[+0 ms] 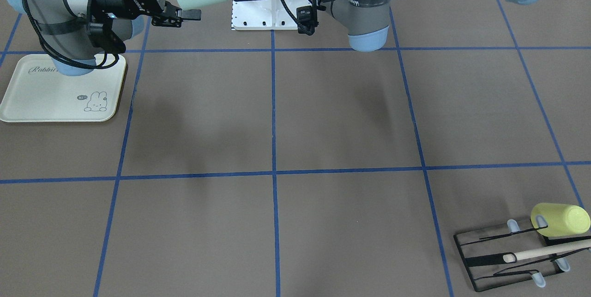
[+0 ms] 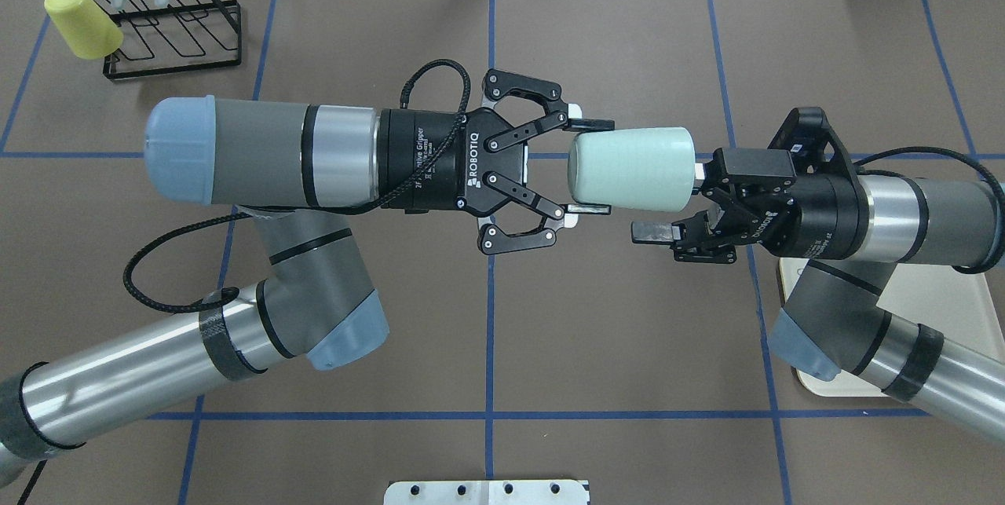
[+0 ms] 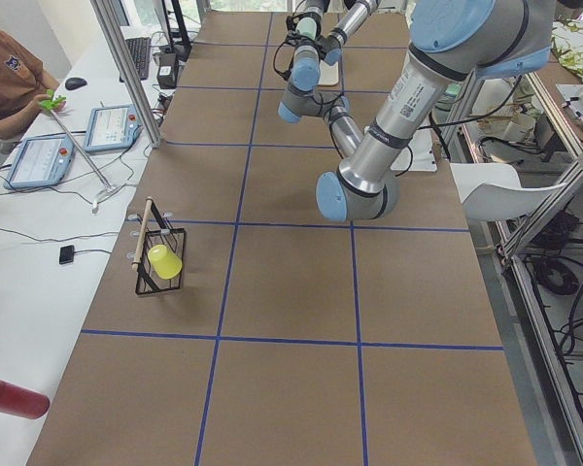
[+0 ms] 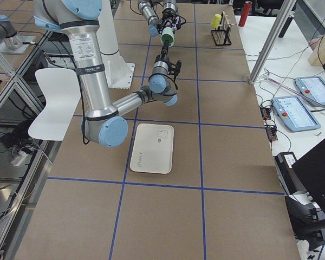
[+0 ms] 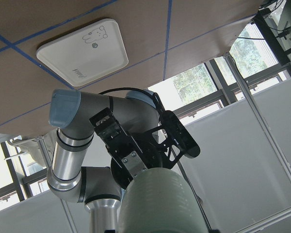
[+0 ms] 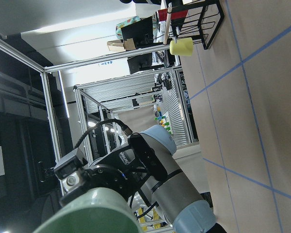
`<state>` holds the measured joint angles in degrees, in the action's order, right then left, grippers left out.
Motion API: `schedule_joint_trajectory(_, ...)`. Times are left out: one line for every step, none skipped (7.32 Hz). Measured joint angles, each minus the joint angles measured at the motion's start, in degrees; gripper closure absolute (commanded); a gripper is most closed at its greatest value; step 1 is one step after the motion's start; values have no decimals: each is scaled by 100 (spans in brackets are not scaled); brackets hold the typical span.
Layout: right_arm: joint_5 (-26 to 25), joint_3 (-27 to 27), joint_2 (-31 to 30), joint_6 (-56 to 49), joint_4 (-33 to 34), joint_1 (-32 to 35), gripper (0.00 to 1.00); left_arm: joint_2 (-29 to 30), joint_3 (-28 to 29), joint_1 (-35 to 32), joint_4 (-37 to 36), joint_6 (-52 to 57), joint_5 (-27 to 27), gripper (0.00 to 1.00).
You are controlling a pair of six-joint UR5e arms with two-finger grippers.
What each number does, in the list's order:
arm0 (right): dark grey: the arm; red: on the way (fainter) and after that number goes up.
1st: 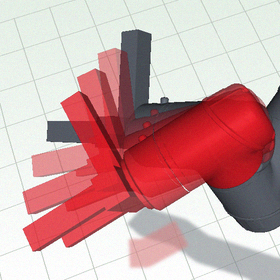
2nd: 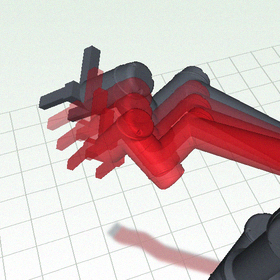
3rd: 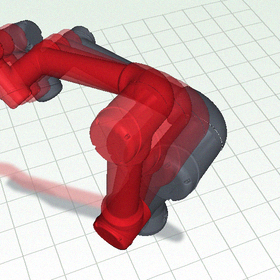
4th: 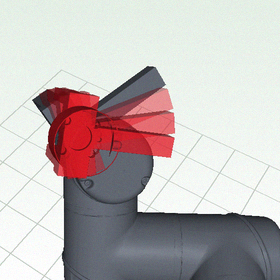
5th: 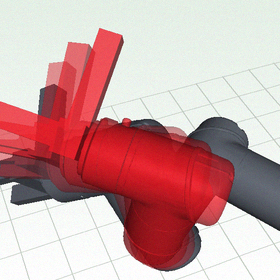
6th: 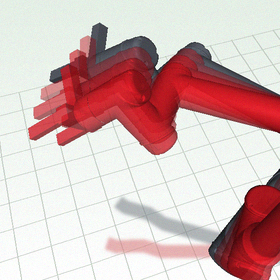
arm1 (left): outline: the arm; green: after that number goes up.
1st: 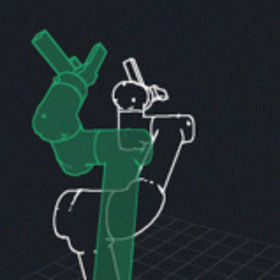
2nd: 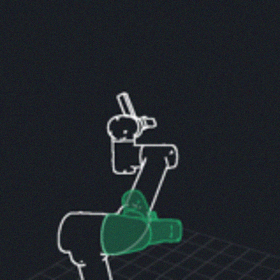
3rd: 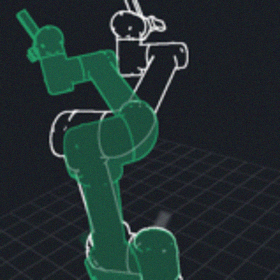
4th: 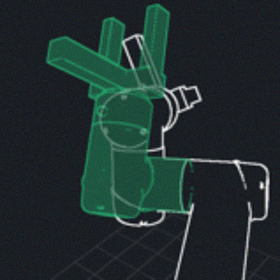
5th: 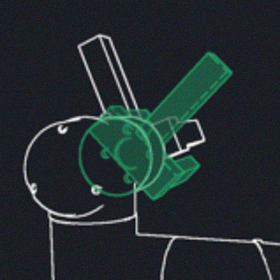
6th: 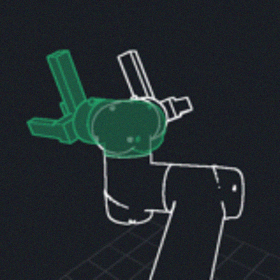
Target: Left arm grabs green cup and hands to right arm on tray
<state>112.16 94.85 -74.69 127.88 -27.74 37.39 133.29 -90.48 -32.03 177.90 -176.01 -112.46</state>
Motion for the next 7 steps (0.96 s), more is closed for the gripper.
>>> schedule_joint_trajectory(-1, 1, 4, 0, -59, -17, 34, 5, 10, 43, 4, 8, 57, 100)
schedule_joint_trajectory(-1, 2, 5, 0, -107, -25, 42, 9, 21, 69, 6, 14, 89, 100)
schedule_joint_trajectory(-1, 3, 5, 1, -161, -27, 52, 12, 32, 94, 7, 19, 126, 100)
schedule_joint_trajectory(-1, -1, -1, 0, -237, -30, 68, 12, 39, 137, 14, 22, 188, 100)
schedule_joint_trajectory(-1, -3, -6, 0, -290, -34, 83, 11, 44, 197, 28, 25, 254, 100)
schedule_joint_trajectory(-1, -5, -9, 0, -320, -36, 100, 7, 46, 256, 39, 31, 286, 95)
schedule_joint_trajectory(-1, -6, -11, 0, -336, -38, 100, 5, 47, 287, 50, 37, 317, 18)
